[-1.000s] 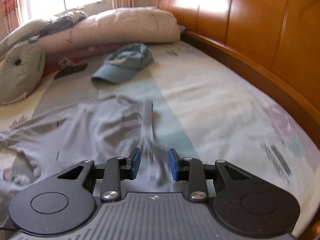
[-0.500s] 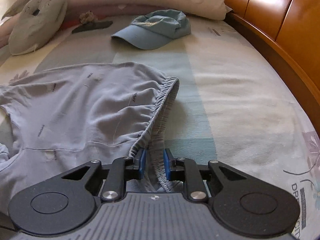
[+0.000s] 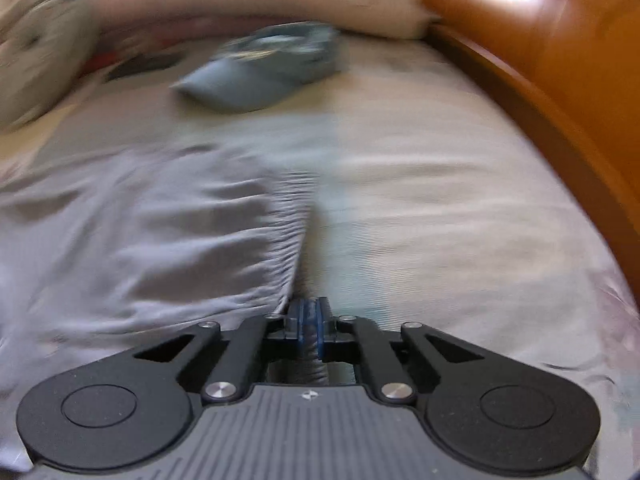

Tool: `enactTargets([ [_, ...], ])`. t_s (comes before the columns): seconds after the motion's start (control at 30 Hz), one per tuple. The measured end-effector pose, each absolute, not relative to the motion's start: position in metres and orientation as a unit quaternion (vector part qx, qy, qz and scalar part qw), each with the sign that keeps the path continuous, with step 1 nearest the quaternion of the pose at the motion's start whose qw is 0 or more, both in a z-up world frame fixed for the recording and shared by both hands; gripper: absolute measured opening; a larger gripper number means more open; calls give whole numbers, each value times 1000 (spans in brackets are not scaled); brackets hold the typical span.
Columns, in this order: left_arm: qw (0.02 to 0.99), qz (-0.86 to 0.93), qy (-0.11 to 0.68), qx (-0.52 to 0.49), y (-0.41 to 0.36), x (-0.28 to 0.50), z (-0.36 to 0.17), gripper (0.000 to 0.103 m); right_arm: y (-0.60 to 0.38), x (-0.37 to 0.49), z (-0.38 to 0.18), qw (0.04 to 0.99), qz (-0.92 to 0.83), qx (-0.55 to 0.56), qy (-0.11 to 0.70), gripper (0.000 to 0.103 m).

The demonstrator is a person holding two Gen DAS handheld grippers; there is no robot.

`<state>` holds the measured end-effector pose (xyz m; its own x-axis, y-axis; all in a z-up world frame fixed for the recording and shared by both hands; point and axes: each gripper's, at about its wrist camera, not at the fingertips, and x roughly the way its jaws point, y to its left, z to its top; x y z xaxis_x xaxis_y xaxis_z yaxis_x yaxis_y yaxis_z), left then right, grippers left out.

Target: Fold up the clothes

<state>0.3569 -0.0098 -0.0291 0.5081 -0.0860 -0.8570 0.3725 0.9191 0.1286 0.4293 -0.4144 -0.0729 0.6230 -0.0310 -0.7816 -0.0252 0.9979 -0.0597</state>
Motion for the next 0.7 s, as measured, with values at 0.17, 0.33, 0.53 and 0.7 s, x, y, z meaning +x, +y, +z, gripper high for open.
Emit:
enactTargets([
  [0.17, 857, -134, 475, 149, -7, 357, -27, 102, -447, 423, -60, 908, -22, 59, 413, 7],
  [0.33, 859, -134, 470, 151, -10, 361, -26, 102, -420, 405, -48, 908, 63, 80, 406, 9],
  [0.53, 857, -137, 473, 151, -8, 356, -28, 102, -387, 406, -85, 884, 71, 69, 457, 9],
  [0.7, 864, -126, 472, 126, 8, 355, -26, 102, -374, 383, -69, 894, 56, 54, 441, 23],
])
